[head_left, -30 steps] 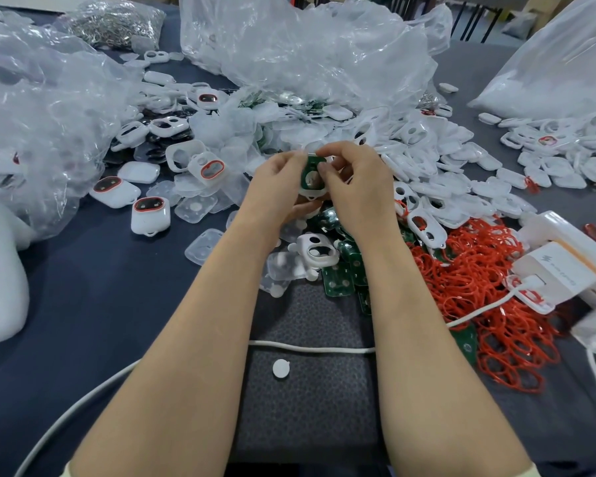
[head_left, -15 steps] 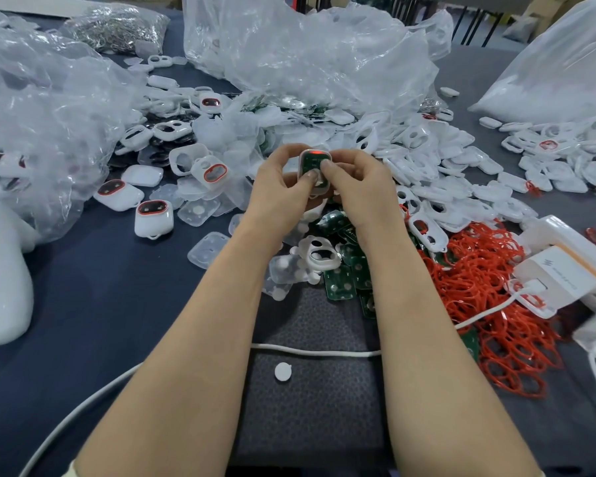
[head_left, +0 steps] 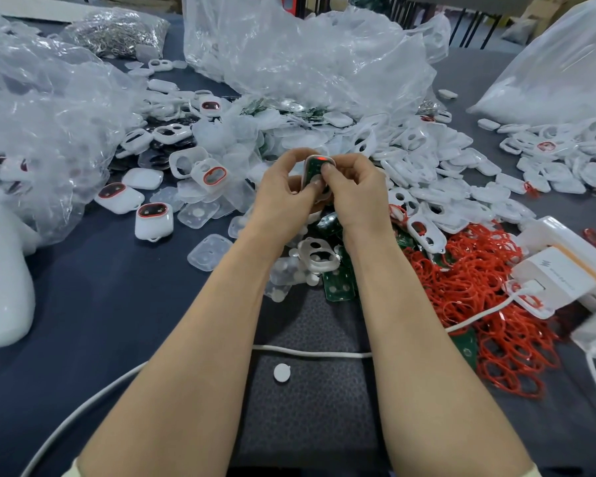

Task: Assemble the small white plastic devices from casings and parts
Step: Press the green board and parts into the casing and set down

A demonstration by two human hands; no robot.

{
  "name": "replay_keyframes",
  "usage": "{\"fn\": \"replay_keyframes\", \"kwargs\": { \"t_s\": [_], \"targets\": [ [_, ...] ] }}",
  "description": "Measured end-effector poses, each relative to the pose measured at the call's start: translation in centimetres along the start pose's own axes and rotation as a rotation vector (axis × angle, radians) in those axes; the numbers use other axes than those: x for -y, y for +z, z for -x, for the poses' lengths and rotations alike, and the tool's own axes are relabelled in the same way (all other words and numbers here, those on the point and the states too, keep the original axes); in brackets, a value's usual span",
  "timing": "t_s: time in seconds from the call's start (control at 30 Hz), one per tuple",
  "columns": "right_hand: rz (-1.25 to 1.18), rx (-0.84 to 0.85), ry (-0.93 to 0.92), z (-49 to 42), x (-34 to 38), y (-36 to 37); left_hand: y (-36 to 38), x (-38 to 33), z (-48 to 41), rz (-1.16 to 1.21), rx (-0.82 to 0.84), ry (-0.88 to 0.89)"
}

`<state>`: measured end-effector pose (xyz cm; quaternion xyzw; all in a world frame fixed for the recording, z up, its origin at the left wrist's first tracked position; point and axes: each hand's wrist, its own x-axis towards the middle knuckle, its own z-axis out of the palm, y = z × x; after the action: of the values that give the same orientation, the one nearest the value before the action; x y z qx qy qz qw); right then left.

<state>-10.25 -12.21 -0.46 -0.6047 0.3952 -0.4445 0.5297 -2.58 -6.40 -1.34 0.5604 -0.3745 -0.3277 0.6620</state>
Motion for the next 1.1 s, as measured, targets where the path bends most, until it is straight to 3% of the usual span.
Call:
{"fn": "replay_keyframes", "kwargs": {
  "t_s": [0.5,0.8,1.1],
  "targets": [
    [0.047,0.044,0.007,-0.1,0.1,-0.8,-0.1,0.1,-0.1,0.092,-0.015,-0.093],
    [0.198,-0.033,-0.106,0.1,0.0,-0.3,0.1,0.0,0.0,-0.003,-0.048,-0.023],
    [0.193,-0.008,-0.071,0.1,0.1,-0.5,0.3,-0.2,0.3,-0.005,-0.040,-0.053]
  ]
}}
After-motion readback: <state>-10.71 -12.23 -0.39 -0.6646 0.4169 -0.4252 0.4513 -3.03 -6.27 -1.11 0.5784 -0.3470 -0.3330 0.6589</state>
